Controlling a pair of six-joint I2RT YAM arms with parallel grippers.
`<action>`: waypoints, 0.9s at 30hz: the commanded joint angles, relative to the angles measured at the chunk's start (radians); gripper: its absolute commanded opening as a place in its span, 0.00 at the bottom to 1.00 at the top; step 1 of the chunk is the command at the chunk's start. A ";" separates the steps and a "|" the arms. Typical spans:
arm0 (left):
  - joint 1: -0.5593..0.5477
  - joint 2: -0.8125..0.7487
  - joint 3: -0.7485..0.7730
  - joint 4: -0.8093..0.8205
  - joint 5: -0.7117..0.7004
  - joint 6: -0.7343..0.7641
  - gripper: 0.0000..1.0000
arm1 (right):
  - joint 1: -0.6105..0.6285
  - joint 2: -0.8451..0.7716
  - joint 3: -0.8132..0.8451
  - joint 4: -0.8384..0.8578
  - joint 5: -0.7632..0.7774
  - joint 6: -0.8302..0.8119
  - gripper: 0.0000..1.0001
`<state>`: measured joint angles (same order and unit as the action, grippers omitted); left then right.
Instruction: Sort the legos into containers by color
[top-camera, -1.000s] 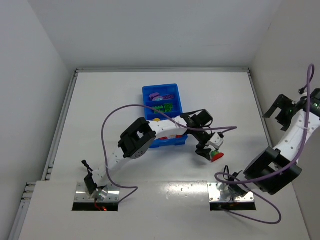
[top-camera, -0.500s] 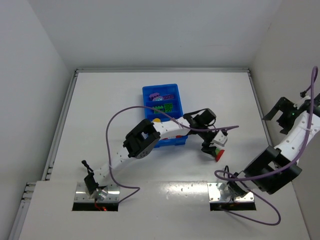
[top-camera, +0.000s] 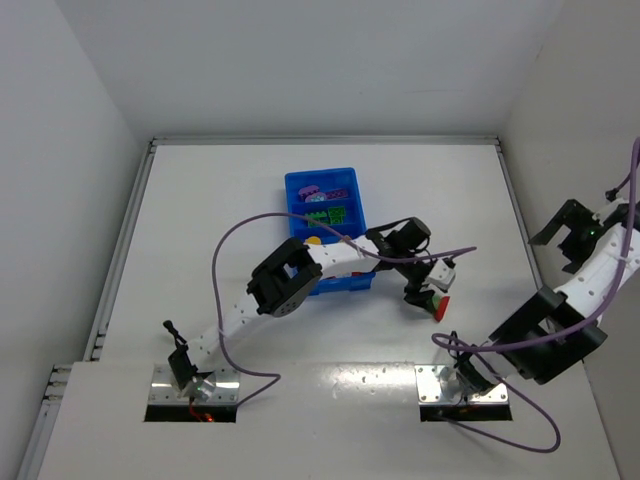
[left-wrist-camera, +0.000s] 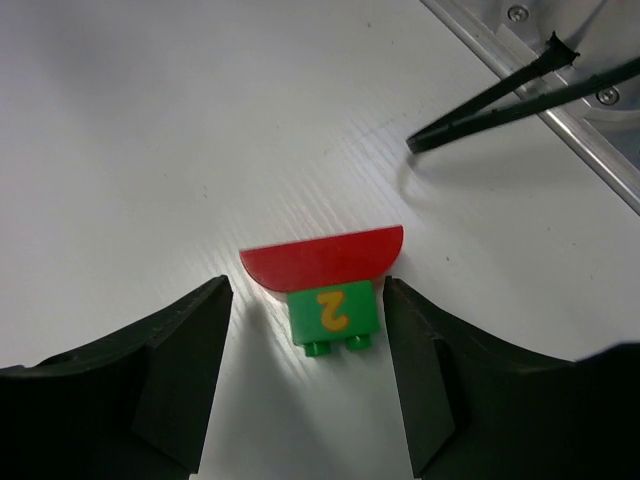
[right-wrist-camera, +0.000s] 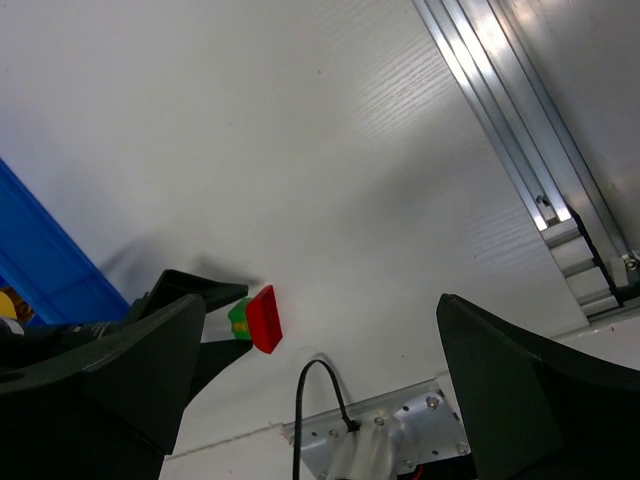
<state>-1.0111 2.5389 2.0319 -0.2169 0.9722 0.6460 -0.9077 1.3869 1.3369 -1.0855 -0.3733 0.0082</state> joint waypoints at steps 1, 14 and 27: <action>0.014 -0.083 -0.076 0.071 0.005 -0.037 0.68 | -0.019 0.003 0.022 -0.007 -0.035 -0.022 1.00; 0.023 -0.137 -0.206 0.135 -0.055 -0.068 0.64 | -0.028 0.012 0.013 -0.007 -0.075 -0.022 1.00; 0.005 -0.085 -0.131 0.169 -0.078 -0.143 0.65 | -0.037 0.003 0.022 -0.027 -0.084 -0.043 1.00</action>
<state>-0.9985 2.4607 1.8660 -0.0898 0.8753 0.5034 -0.9401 1.4002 1.3369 -1.1080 -0.4309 -0.0147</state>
